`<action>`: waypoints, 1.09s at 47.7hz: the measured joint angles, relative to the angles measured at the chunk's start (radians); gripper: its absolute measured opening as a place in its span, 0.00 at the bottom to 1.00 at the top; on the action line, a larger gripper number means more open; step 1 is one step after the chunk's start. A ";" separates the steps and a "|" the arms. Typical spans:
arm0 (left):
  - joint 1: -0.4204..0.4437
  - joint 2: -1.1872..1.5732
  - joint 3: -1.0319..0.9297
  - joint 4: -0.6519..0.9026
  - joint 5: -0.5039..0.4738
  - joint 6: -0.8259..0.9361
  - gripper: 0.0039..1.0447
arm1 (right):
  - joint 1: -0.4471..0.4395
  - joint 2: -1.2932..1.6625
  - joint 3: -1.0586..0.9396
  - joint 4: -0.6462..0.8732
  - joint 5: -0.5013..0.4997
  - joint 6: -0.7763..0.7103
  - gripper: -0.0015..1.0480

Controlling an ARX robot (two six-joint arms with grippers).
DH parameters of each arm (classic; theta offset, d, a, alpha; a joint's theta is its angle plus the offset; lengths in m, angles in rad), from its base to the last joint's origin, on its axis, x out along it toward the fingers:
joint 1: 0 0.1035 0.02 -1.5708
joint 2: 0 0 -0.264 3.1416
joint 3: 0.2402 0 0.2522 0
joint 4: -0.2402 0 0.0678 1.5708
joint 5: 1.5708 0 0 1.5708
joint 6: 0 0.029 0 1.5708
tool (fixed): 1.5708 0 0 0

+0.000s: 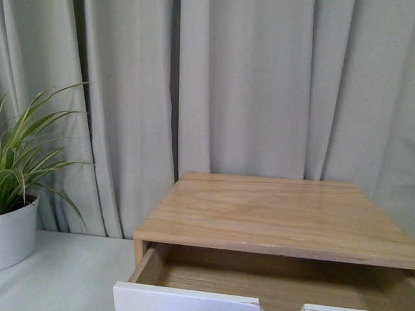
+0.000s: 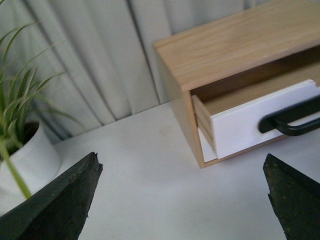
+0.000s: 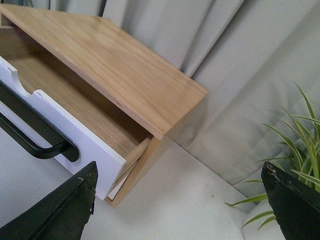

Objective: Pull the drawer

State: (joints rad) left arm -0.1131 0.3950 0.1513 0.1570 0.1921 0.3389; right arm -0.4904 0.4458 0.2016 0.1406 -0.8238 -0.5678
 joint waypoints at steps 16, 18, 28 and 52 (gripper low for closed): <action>0.241 -0.281 -0.033 -0.255 -0.030 -0.320 0.95 | -0.151 -0.146 -0.057 0.002 0.064 0.159 0.91; 0.241 -0.283 -0.033 -0.255 -0.029 -0.327 0.95 | -0.151 -0.147 -0.057 0.002 0.064 0.162 0.91; 0.132 -0.327 -0.071 -0.174 -0.179 -0.341 0.75 | -0.069 -0.211 -0.073 -0.046 0.261 0.346 0.76; 0.116 -0.393 -0.142 -0.163 -0.192 -0.341 0.04 | 0.443 -0.403 -0.155 -0.143 0.808 0.554 0.01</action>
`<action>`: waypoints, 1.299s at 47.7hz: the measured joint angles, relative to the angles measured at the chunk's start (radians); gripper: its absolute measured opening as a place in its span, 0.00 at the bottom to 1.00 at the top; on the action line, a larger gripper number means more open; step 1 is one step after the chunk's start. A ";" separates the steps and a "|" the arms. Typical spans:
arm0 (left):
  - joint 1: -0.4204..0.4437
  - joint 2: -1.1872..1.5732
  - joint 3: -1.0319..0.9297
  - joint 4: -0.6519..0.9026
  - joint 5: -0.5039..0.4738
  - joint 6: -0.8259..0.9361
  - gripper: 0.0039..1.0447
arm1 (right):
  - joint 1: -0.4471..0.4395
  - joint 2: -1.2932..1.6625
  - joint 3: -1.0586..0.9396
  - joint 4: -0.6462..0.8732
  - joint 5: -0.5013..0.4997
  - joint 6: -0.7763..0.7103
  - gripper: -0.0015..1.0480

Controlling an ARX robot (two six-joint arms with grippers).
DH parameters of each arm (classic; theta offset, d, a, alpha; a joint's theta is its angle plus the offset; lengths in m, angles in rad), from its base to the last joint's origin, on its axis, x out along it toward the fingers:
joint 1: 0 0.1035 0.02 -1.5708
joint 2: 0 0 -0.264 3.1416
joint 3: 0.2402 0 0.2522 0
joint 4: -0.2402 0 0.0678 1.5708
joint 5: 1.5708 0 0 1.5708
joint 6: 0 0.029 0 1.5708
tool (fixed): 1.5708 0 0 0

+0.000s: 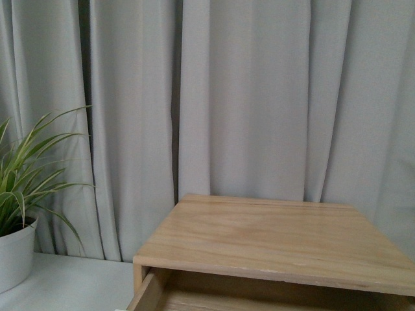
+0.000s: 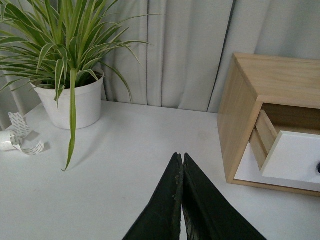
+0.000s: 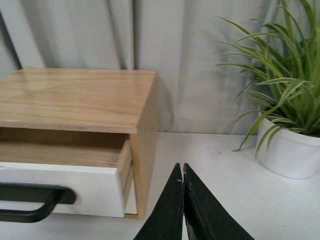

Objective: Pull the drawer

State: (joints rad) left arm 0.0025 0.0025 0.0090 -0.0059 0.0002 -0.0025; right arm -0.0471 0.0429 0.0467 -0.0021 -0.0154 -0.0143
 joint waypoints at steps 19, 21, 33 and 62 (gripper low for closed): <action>0.000 -0.001 0.000 0.000 0.000 0.000 0.04 | 0.043 -0.039 -0.040 -0.001 0.011 0.002 0.01; 0.000 -0.001 0.000 0.000 0.000 0.000 0.04 | 0.043 -0.039 -0.040 -0.001 0.011 0.002 0.01; 0.000 -0.001 0.000 0.000 0.000 0.000 0.27 | 0.043 -0.039 -0.040 -0.001 0.011 0.001 0.30; 0.000 -0.001 0.000 0.000 0.000 0.000 0.95 | 0.043 -0.039 -0.040 -0.001 0.011 0.003 0.91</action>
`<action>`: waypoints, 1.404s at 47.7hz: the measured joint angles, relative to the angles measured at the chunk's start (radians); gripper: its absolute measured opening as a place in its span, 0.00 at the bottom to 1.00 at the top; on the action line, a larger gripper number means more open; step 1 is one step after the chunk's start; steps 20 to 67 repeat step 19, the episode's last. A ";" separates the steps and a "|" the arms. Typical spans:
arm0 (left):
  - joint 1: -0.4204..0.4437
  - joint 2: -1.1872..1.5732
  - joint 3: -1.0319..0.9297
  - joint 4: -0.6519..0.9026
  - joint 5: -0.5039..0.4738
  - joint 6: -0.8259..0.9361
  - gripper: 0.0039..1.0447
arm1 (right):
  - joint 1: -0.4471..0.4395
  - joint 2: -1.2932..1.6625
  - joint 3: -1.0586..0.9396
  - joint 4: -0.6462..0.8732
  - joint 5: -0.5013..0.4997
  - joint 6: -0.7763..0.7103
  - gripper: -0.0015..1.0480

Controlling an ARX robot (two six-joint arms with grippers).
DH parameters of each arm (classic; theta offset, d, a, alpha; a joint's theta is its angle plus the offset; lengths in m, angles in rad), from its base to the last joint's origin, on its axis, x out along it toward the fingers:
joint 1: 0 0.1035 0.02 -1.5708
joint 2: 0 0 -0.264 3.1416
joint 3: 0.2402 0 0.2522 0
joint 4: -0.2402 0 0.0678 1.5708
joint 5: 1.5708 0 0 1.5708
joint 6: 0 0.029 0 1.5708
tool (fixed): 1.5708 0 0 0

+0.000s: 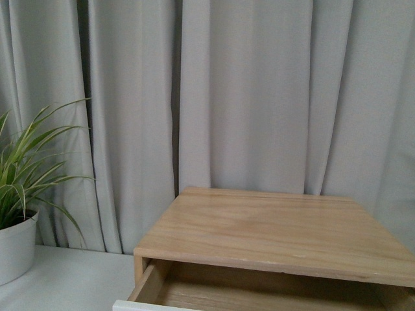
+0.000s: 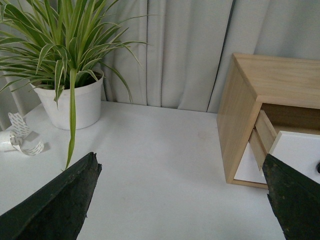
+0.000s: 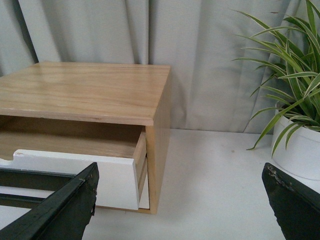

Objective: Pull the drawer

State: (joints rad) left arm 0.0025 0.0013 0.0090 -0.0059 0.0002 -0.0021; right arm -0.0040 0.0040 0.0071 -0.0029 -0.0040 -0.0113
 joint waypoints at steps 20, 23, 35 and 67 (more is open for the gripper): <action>0.000 0.000 0.000 0.000 0.000 0.000 0.95 | 0.000 0.000 0.000 0.000 0.000 0.000 0.91; 0.000 0.000 0.000 0.000 0.000 0.000 0.95 | 0.000 0.000 0.000 0.000 0.000 0.000 0.91; 0.000 0.000 0.000 0.000 0.000 0.000 0.95 | 0.000 0.000 0.000 0.000 0.000 0.000 0.91; 0.000 0.000 0.000 0.000 0.000 0.000 0.95 | 0.000 0.000 0.000 0.000 0.000 0.000 0.91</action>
